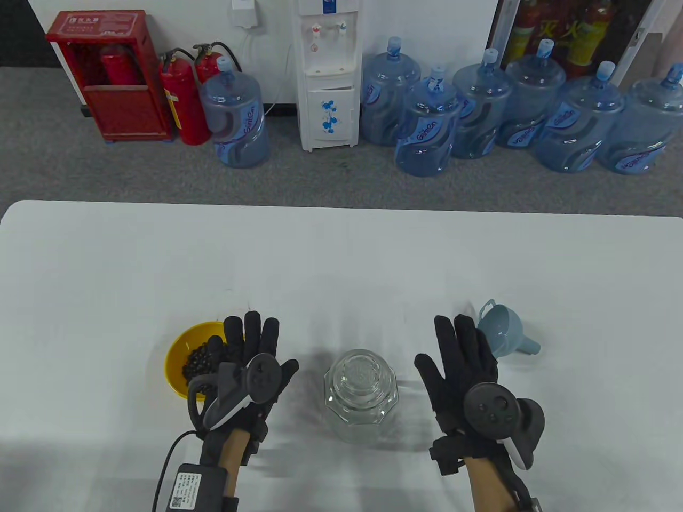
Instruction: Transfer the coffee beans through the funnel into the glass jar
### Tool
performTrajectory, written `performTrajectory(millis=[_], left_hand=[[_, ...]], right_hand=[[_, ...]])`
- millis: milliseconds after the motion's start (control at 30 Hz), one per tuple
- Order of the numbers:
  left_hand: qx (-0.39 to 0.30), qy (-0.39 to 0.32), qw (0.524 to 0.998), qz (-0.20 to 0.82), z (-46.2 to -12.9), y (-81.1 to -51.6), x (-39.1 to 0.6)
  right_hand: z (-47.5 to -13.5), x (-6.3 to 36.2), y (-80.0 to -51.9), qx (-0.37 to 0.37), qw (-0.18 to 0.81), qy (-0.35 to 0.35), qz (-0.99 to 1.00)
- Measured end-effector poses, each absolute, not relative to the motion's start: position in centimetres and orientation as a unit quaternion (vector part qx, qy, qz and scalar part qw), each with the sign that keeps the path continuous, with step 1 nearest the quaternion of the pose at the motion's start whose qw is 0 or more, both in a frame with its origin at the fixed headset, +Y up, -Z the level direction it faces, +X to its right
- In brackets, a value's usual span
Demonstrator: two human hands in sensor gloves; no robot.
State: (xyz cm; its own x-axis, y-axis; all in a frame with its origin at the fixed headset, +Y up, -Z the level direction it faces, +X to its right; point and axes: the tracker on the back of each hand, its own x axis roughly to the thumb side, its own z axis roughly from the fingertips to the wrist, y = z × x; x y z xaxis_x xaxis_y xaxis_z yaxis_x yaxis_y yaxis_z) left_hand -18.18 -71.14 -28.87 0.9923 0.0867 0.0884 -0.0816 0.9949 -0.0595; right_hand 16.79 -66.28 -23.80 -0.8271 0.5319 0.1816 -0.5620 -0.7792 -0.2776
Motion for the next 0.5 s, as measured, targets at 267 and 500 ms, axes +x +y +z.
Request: performTrajectory(millis=[267,500], left_hand=[[-0.026,-0.055,0.997,0.045,-28.7,-71.1,-17.9],[-0.031,-0.056,0.997,0.047,-28.8,-71.2,-17.9]], right_hand=[[-23.4,10.4,-61.8,0.189,0.194,-0.069,0.96],[-24.1,6.5,-61.8,0.225,0.115,-0.012,0.967]])
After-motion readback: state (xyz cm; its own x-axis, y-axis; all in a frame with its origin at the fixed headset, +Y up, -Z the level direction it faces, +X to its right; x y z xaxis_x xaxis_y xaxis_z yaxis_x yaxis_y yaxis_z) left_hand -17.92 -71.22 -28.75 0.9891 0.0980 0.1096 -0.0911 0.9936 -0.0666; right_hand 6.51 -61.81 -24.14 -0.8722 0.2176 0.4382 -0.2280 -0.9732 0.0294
